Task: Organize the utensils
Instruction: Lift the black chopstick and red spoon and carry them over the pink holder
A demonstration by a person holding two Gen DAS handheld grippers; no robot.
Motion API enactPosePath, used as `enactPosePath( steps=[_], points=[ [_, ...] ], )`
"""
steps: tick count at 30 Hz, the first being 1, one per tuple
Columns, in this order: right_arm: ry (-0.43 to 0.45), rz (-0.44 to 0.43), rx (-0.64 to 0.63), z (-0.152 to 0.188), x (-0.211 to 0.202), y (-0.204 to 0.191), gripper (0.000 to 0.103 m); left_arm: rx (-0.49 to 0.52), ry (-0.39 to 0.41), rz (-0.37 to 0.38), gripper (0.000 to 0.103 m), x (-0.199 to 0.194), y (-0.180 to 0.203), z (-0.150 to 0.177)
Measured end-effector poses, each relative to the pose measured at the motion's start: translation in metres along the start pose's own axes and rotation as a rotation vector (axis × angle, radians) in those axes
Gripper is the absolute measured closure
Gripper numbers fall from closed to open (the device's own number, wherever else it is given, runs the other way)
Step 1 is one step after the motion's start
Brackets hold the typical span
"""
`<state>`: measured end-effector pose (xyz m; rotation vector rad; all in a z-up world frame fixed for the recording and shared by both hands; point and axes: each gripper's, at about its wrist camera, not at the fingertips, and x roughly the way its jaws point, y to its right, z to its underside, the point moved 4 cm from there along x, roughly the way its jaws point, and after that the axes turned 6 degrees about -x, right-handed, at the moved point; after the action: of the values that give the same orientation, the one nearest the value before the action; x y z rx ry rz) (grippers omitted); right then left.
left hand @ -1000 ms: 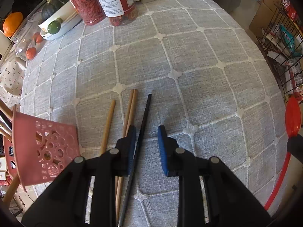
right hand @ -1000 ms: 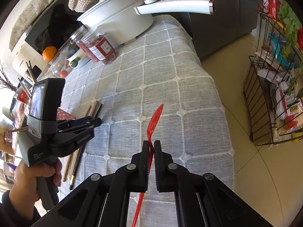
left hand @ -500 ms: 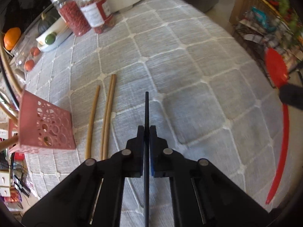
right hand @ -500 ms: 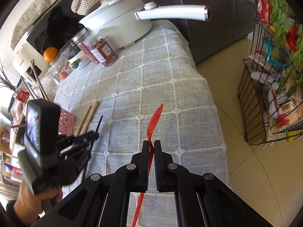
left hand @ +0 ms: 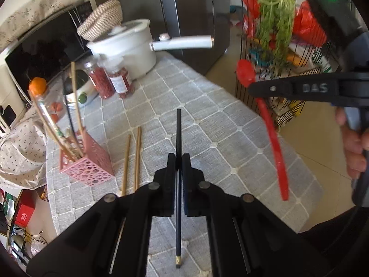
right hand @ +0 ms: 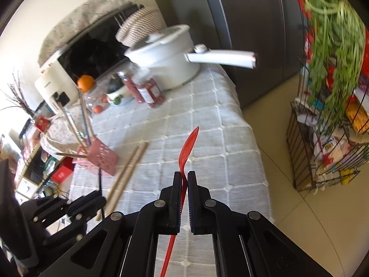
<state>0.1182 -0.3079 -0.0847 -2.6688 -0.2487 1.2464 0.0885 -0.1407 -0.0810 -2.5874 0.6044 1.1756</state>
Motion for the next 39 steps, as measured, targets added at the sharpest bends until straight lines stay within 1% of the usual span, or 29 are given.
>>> enactPosePath(
  steps=[3, 5, 11, 18, 24, 28, 31, 33, 35, 39],
  points=[
    [0.025, -0.012, -0.029, -0.003, -0.007, -0.017, 0.098, -0.038, 0.054, 0.012, 0.097, -0.024, -0.011, 0.003],
    [0.044, -0.018, -0.056, -0.006, -0.011, -0.031, 0.098, -0.082, 0.093, 0.022, 0.097, -0.039, -0.023, 0.006],
    [0.083, -0.030, -0.122, -0.012, -0.013, -0.063, 0.098, -0.161, 0.169, 0.020, 0.097, -0.062, -0.054, 0.001],
    [0.100, -0.046, -0.161, -0.021, 0.000, -0.095, 0.098, -0.251, 0.247, 0.018, 0.097, -0.088, -0.087, -0.006],
    [0.125, -0.063, -0.154, -0.029, 0.007, -0.109, 0.098, -0.337, 0.371, -0.023, 0.097, -0.121, -0.119, -0.014],
    [0.138, -0.065, -0.153, -0.033, 0.010, -0.115, 0.098, -0.388, 0.500, -0.084, 0.097, -0.141, -0.137, -0.017],
    [0.134, -0.066, -0.148, -0.034, 0.014, -0.116, 0.098, -0.404, 0.595, -0.156, 0.097, -0.141, -0.147, -0.016],
    [0.129, -0.062, -0.146, -0.033, 0.015, -0.115, 0.098, -0.412, 0.619, -0.190, 0.097, -0.132, -0.154, -0.015],
    [0.125, -0.060, -0.143, -0.032, 0.016, -0.114, 0.098, -0.432, 0.625, -0.204, 0.097, -0.116, -0.163, -0.015],
    [0.123, -0.056, -0.137, -0.030, 0.016, -0.111, 0.098, -0.454, 0.650, -0.204, 0.097, -0.102, -0.172, -0.016]
  ],
)
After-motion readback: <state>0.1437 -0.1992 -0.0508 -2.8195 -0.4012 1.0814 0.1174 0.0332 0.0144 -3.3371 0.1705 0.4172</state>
